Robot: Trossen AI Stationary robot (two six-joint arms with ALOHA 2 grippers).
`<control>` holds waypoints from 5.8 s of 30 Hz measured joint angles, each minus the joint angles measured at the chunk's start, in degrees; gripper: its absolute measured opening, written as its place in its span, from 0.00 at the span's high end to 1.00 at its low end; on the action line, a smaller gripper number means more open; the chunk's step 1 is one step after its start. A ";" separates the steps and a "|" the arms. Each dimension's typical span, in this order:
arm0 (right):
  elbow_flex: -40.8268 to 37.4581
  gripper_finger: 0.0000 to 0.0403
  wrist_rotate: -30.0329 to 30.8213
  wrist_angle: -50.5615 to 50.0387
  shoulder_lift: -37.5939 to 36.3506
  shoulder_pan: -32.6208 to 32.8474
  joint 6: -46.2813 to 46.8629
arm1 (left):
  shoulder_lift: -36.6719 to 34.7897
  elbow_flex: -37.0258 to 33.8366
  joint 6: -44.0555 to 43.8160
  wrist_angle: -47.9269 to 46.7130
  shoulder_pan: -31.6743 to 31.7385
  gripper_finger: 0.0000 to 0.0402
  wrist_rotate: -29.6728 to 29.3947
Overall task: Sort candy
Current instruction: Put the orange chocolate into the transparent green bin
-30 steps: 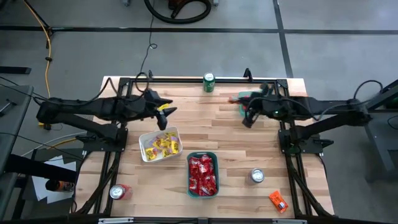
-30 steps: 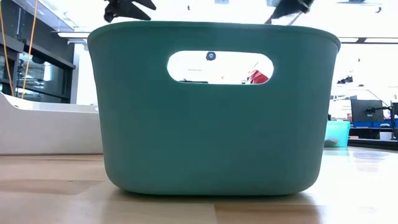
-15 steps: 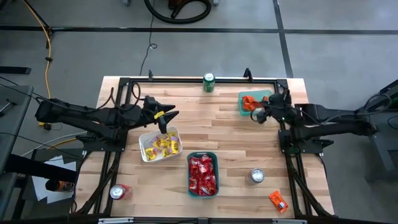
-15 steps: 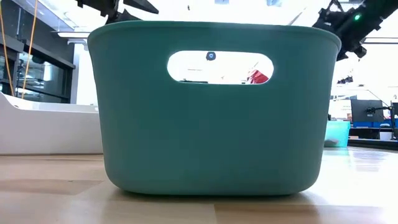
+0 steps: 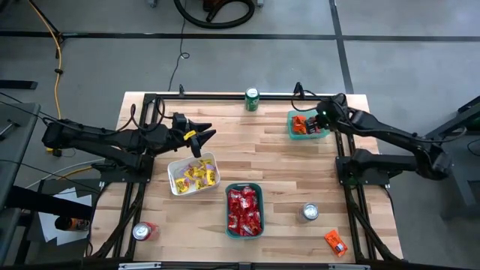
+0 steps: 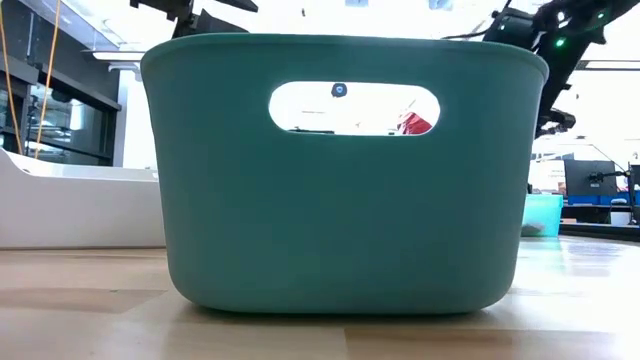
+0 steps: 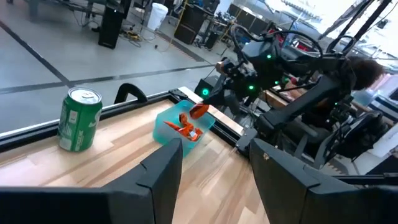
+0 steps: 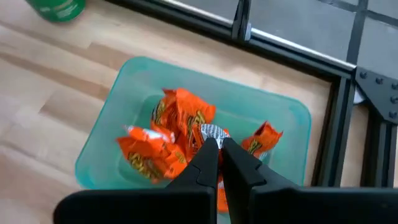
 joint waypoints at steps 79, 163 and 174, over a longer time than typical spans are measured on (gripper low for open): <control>11.56 0.40 -27.66 24.05 7.48 86.64 69.57 | 6.21 3.19 14.73 2.23 -2.32 0.56 10.49; 27.12 1.00 -8.57 35.40 17.16 42.05 -25.45 | 6.65 3.13 19.11 14.72 -4.66 0.56 9.39; 27.08 1.00 -9.62 34.43 16.76 39.98 -21.64 | 8.90 3.13 22.80 15.93 -4.87 0.56 9.32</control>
